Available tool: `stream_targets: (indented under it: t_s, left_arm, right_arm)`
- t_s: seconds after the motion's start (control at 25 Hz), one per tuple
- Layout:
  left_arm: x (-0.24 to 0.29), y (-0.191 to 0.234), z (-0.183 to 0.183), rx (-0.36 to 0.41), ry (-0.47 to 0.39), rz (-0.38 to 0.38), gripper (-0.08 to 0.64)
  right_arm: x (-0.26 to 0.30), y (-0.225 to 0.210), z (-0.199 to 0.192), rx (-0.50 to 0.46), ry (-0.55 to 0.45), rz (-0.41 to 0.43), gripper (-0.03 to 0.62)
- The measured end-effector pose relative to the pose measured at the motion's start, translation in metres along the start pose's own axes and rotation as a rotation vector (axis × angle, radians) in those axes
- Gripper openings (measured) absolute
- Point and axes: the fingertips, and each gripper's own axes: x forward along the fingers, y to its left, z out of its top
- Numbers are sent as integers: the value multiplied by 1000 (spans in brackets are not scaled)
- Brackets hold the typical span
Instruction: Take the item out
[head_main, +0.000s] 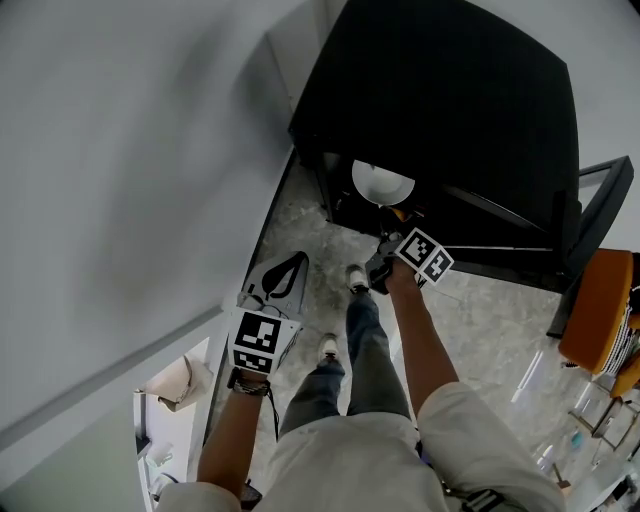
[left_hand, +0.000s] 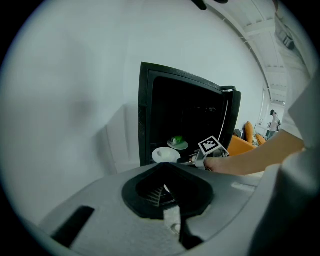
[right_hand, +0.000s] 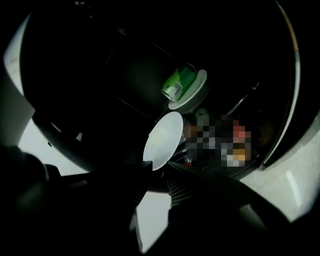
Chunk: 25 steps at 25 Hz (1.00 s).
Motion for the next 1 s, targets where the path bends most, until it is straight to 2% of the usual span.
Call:
stream_targets:
  t_s: [0.52,0.68,1.0]
  left_arm:
    - [-3,3,-13,-25,24,3,5]
    - [0,5,-18,2,38,15,5]
    - [0,5,-24,-12,42,20,5]
  right_arm:
    - [24,-13,2,298,-51,71,104]
    - [36,-18,8,370,-80,81,104]
    - [44,-22,11,521,-107,117,75]
